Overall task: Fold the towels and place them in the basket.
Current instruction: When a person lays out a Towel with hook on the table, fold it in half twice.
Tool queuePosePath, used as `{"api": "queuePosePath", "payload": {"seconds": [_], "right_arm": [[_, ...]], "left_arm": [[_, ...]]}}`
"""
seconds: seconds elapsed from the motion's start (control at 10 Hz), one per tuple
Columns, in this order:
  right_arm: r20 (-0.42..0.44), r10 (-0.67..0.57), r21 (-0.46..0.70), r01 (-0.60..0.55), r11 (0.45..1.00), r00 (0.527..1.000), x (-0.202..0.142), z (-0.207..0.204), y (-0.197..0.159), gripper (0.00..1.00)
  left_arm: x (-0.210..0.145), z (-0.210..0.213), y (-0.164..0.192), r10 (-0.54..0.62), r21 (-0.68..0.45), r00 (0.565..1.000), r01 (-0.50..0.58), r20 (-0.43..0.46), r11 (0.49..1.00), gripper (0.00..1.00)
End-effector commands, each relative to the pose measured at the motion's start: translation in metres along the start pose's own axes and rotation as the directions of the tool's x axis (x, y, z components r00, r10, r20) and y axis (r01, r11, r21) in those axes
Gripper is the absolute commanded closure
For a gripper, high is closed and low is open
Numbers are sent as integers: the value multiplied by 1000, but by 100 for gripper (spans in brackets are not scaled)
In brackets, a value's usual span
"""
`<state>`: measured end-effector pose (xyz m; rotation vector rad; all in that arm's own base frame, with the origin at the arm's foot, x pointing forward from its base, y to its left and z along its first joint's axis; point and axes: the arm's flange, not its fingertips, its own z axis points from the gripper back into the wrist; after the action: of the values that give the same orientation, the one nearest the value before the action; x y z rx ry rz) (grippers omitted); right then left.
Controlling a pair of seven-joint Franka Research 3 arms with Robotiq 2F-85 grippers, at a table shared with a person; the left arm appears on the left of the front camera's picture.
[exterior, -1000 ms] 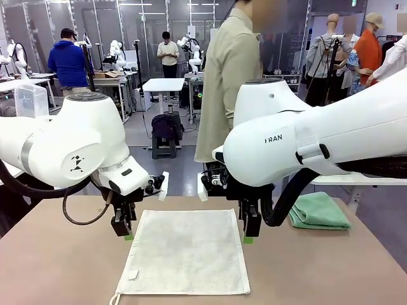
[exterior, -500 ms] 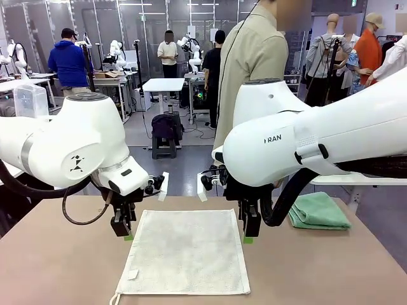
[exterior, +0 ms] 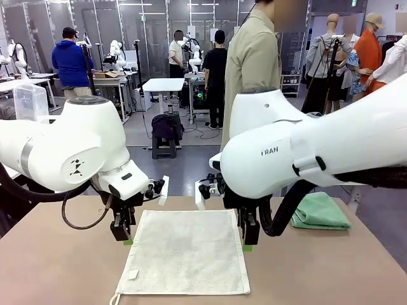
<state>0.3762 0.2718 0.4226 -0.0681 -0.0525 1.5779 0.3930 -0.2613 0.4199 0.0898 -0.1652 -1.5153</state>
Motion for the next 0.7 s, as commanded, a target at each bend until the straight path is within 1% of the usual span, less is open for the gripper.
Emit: {"api": "queuePosePath", "payload": {"seconds": [0.0, 0.1, 0.2, 0.4, 0.6], "right_arm": [[-23, -32, -28, 31, 999, 999, 7, -27, 4, 20], [-11, -39, -10, 39, 999, 999, 7, -40, 7, 20], [-21, -65, -2, 65, 998, 998, 7, -48, 12, 20], [-26, -81, 10, 81, 997, 996, 8, -60, 23, 20], [-14, -89, 25, 89, 996, 996, 6, -77, 23, 20]], "left_arm": [[-8, -13, -21, 17, -3, 1000, -17, 4, 1000, 35], [-12, -24, -26, 13, -28, 1000, -13, 5, 1000, 35], [-13, -33, -32, 0, -52, 1000, 1, 10, 999, 35], [-12, -50, -47, -31, -93, 999, 33, 24, 995, 35], [-10, -67, -58, -48, -117, 998, 51, 31, 992, 35]]}}
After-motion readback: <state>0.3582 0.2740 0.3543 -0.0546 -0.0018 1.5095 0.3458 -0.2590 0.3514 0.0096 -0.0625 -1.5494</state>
